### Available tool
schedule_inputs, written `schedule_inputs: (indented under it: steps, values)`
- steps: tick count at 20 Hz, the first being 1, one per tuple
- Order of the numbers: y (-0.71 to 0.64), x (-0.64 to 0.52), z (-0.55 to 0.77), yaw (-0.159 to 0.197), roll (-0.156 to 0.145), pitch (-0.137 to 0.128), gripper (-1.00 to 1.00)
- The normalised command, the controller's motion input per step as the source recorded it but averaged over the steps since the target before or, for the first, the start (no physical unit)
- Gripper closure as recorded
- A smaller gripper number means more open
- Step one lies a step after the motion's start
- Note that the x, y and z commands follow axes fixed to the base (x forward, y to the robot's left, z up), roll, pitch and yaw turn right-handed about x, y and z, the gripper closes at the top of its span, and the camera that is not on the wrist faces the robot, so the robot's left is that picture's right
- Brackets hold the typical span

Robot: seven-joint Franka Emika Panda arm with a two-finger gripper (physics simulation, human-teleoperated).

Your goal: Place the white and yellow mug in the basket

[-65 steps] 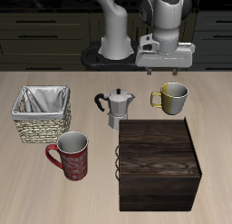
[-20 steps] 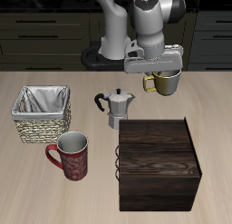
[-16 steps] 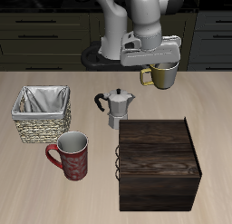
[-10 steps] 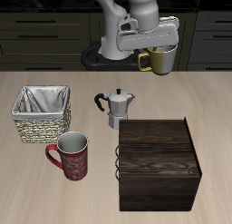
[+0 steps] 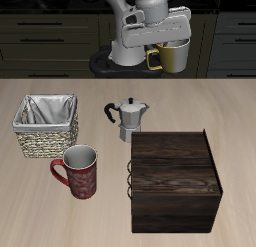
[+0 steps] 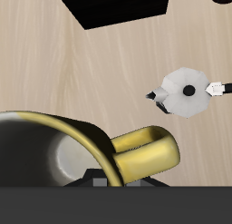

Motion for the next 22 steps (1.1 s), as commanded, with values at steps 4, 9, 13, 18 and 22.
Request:
schedule_inputs:
  steps: [4, 9, 13, 18, 22]
  values:
    - [-0.51, 0.05, 0.38, -0.025, 0.01, -0.023, 1.0]
    - [-0.86, 0.13, 0.23, -0.019, 0.006, -0.037, 1.0]
    - [-0.67, 0.17, 0.15, 0.045, -0.072, 0.039, 1.0]
    - [-0.76, 0.16, 0.23, 0.051, -0.093, 0.019, 1.0]
    - [-0.76, 0.15, 0.21, -0.031, -0.013, 0.061, 1.0]
